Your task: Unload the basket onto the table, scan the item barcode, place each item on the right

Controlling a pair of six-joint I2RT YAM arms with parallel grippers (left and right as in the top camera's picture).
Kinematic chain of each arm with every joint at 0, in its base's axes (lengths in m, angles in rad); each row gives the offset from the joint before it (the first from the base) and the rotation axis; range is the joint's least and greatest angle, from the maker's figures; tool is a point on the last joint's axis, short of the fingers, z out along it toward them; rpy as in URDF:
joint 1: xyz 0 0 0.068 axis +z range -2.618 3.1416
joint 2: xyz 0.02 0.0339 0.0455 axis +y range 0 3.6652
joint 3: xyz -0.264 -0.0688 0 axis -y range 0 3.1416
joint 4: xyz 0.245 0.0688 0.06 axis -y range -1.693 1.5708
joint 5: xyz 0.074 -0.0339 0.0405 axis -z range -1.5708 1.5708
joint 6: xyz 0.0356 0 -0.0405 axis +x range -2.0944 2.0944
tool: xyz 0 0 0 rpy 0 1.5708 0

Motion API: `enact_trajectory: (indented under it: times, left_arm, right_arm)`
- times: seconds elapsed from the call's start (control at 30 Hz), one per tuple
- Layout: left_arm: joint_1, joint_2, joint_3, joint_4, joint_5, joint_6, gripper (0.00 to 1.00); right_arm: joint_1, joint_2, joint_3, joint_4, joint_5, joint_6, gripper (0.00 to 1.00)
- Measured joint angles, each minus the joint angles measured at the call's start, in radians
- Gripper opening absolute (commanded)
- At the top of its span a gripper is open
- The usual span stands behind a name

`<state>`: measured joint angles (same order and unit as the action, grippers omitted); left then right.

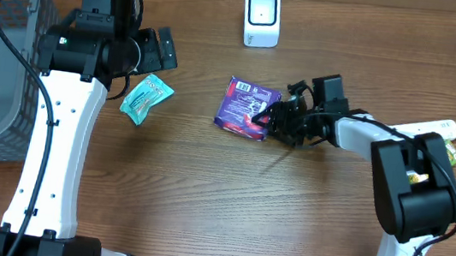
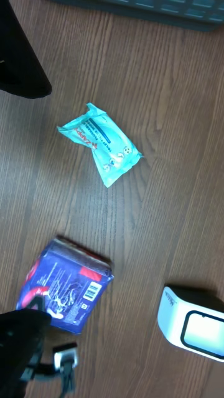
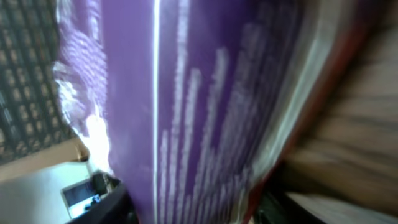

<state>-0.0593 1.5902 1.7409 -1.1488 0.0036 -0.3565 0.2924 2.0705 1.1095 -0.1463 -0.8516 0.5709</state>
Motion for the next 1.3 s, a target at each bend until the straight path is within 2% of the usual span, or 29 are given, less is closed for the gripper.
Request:
enact_trajectory:
  times: [0.23,0.3,0.5,0.7,1.03,1.3]
  left_arm:
    - [0.0,0.0,0.0,0.0,0.0,0.0,1.0]
    - [0.0,0.0,0.0,0.0,0.0,0.0,1.0]
    - [0.0,0.0,0.0,0.0,0.0,0.0,0.99]
    - [0.0,0.0,0.0,0.0,0.0,0.0,1.0]
    - [0.0,0.0,0.0,0.0,0.0,0.0,1.0]
    - [0.0,0.0,0.0,0.0,0.0,0.0,1.0]
  right_arm:
    - [-0.005,0.01,-0.001,0.004,-0.019,0.051,0.2]
    - [-0.012,0.01,-0.001,0.002,-0.03,0.058,0.18]
    - [-0.035,0.004,-0.003,-0.019,-0.063,0.03,0.04]
    - [-0.037,-0.132,0.011,-0.194,-0.061,-0.103,0.04]
    - [-0.037,-0.446,0.184,-0.446,-0.03,-0.397,0.04]
    - [-0.037,-0.627,0.188,-0.597,0.121,-0.486,0.04]
